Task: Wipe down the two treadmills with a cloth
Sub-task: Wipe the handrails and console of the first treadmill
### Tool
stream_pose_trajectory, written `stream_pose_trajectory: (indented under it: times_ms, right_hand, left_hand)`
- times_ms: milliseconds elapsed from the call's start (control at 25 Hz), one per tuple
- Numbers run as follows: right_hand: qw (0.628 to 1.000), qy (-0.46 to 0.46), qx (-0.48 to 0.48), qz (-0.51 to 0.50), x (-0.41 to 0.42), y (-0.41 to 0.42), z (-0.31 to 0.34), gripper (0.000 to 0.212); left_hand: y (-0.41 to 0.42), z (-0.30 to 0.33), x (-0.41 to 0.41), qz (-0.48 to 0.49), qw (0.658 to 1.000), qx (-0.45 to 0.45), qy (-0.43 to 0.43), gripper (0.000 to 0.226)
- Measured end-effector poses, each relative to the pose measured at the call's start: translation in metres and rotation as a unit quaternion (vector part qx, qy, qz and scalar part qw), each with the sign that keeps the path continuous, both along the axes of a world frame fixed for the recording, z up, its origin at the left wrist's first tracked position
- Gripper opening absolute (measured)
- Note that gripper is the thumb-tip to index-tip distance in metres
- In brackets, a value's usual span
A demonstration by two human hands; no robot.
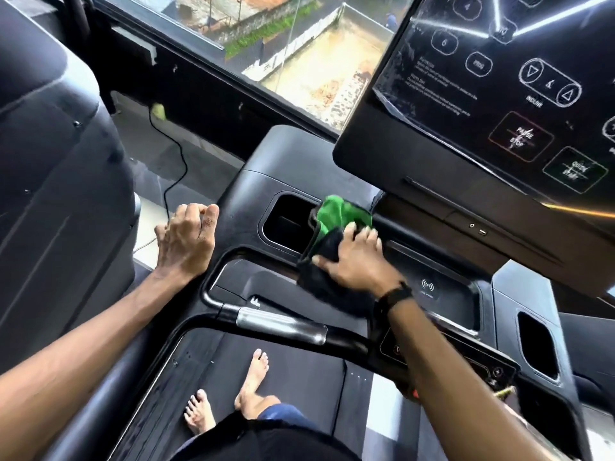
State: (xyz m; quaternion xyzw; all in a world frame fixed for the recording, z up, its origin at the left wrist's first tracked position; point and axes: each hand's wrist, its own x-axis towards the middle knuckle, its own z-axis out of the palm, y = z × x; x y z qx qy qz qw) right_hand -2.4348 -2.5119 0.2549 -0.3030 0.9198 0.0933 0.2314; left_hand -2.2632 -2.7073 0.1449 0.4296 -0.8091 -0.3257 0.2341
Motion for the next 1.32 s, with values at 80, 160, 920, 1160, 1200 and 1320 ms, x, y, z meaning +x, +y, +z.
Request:
stream_pose_trajectory:
  times_ms: [80, 160, 920, 1160, 1200, 1320]
  right_hand:
    - [1.000, -0.002, 0.010, 0.008, 0.039, 0.018, -0.004, 0.101]
    - [0.999, -0.034, 0.004, -0.014, 0.042, 0.010, -0.003, 0.094]
    - [0.909, 0.135, -0.235, 0.318, 0.039, 0.002, -0.075, 0.070]
    - [0.855, 0.072, -0.311, 0.408, 0.066, -0.110, -0.081, 0.050]
    - [0.871, 0.064, -0.296, 0.386, 0.053, -0.131, -0.078, 0.046]
    - [0.920, 0.097, -0.182, 0.333, 0.011, -0.193, -0.071, 0.046]
  left_hand:
    - [-0.001, -0.001, -0.002, 0.002, 1.000, -0.003, 0.004, 0.062]
    - [-0.002, -0.003, -0.003, -0.006, 1.000, -0.002, -0.003, 0.063]
    - [0.005, 0.017, 0.004, 0.074, 0.990, 0.066, 0.105, 0.061]
    - [-0.007, 0.019, 0.031, 0.140, 0.975, 0.098, 0.140, 0.078]
    - [-0.007, 0.021, 0.037, 0.141, 0.976, 0.103, 0.133, 0.079]
    - [-0.006, 0.019, 0.068, 0.171, 0.971, 0.115, 0.125, 0.084]
